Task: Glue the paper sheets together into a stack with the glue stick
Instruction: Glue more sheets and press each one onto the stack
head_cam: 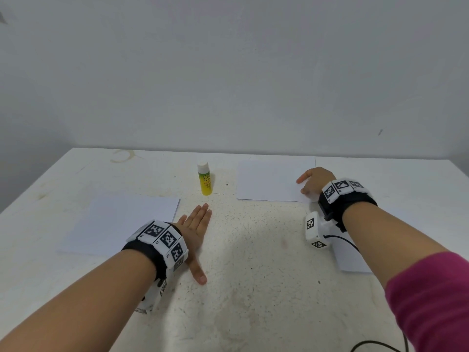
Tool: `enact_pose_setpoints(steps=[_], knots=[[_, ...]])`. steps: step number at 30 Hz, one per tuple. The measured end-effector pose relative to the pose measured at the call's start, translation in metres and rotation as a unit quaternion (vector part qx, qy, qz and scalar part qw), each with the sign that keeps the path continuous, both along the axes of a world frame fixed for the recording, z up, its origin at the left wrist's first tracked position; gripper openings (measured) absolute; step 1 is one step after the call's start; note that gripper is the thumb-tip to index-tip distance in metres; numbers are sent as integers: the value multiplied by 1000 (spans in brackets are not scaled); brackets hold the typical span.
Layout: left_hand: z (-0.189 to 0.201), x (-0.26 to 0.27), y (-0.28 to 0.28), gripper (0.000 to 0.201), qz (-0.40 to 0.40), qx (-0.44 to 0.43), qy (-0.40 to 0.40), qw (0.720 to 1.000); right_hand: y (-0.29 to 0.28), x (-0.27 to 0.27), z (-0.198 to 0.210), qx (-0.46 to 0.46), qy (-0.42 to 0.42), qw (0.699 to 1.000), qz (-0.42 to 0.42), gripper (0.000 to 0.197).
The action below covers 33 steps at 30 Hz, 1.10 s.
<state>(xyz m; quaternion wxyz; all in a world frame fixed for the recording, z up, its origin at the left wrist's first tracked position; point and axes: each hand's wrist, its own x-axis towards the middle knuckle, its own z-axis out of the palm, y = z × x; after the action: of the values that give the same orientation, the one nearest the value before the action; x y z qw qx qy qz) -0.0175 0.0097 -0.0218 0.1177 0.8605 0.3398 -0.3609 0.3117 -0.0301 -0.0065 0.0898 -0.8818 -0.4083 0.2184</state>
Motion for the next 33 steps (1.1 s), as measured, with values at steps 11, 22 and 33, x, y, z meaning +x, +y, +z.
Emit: enact_pose_setpoints(steps=[11,22,33], knots=[[0,1,1,154,-6,7,6,1000,-3,-15,11,-76,-120,990,14,39],[-4,3,-2,154,-11,50,6,999,-127,-42,27,-168,21,981,90,117],[1,5,-10,150,5,71,19,997,-147,-68,3,-266,-6,956,126,166]])
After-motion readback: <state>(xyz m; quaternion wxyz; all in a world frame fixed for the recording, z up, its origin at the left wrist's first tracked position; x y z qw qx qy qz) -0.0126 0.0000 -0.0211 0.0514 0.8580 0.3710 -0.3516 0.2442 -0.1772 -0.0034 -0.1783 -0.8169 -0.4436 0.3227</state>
